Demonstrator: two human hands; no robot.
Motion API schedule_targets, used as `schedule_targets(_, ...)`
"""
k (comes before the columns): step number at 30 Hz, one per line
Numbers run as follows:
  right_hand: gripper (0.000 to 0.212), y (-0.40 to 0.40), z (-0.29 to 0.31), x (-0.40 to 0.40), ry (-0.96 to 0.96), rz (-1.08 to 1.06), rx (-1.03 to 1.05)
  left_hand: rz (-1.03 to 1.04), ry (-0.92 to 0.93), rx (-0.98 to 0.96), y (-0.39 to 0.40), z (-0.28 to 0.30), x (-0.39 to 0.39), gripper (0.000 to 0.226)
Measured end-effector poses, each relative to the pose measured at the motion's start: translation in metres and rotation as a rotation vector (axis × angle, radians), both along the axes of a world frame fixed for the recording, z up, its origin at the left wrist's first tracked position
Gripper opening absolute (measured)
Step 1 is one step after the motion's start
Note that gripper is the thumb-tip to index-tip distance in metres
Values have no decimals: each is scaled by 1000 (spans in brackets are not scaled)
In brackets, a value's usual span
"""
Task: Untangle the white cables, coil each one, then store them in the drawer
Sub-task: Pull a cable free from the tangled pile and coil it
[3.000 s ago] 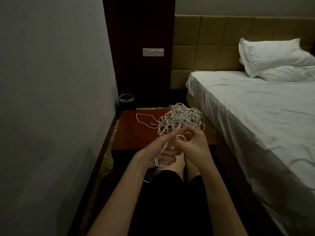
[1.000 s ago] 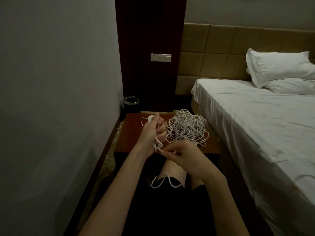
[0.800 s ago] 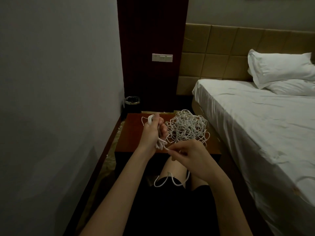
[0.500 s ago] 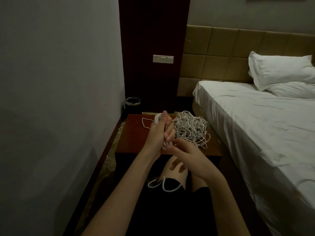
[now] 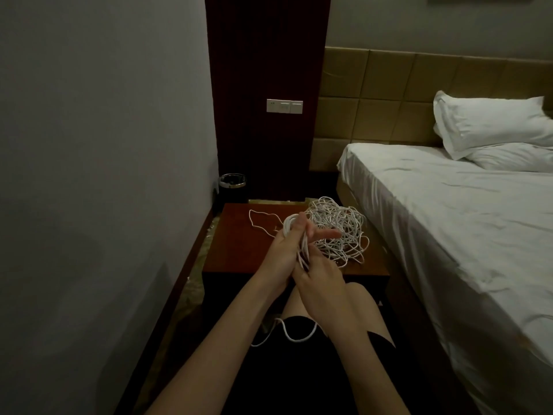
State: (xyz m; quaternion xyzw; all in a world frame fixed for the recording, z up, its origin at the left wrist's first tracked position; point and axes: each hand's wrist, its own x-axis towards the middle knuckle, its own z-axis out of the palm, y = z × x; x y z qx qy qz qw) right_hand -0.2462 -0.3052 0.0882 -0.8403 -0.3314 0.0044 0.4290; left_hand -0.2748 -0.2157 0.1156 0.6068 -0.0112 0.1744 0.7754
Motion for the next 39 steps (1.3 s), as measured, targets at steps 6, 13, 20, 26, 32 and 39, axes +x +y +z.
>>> schedule_targets(6,41,4,-5,-1,-66,54,-199,-21,96,14,8,-14,-1,44)
schedule_targets(13,15,-4,14,8,-149,177,-501,217,146,584,51,1,-6,22)
schedule_targets(20,20,-4,23,6,-232,269,-543,247,275,1175,55,12,-1,55)
schedule_targets(26,41,-19,29,16,-3,435,-153,293,115,885,64,-1,-1,48)
schedule_targets(32,38,-29,27,37,136,258,375,482,-27,543,62,4,-1,46)
schedule_targets(39,42,7,-1,1,-135,226,-111,699,-157,856,46,10,15,50)
